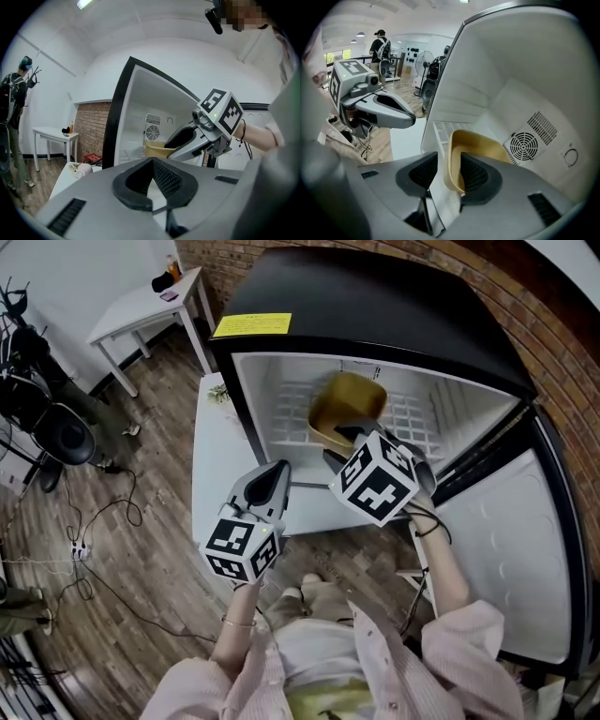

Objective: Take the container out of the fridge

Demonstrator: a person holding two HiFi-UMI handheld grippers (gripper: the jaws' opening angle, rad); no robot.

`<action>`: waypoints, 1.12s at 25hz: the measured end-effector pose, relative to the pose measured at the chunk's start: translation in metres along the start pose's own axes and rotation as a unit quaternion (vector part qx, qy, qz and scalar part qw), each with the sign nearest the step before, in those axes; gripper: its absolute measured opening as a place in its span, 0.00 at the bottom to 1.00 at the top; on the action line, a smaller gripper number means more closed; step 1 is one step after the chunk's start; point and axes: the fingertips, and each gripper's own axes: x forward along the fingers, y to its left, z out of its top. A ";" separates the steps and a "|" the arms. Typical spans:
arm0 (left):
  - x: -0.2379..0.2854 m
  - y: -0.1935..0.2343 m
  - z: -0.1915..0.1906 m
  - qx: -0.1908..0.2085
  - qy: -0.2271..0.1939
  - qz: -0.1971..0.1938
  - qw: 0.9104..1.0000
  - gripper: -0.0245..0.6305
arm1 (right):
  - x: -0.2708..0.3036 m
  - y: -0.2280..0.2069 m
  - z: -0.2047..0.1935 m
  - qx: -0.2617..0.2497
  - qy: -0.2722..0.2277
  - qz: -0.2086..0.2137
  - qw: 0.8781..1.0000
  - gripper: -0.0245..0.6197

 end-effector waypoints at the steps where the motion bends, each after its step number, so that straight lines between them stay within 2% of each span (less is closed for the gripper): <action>1: 0.001 0.000 0.000 0.000 0.001 -0.004 1.000 0.02 | 0.001 0.000 -0.001 -0.003 0.006 -0.001 1.000 0.27; 5: 0.002 0.001 -0.002 -0.001 0.006 -0.014 1.000 0.02 | 0.004 0.000 -0.003 -0.010 0.024 -0.002 1.000 0.23; 9: 0.002 0.003 0.000 0.002 0.006 -0.023 1.000 0.02 | 0.006 -0.001 -0.004 -0.019 0.035 -0.013 0.999 0.12; 11: 0.001 0.004 0.001 0.003 0.005 -0.025 1.000 0.02 | 0.006 0.000 -0.004 -0.018 0.038 -0.015 0.999 0.10; 18: -0.006 0.006 0.002 0.004 0.003 -0.031 1.000 0.02 | 0.003 0.005 -0.001 -0.006 0.038 -0.021 0.999 0.09; 28: -0.014 -0.005 0.001 0.010 0.004 -0.059 0.998 0.02 | -0.015 0.010 -0.003 0.021 0.029 -0.061 0.997 0.08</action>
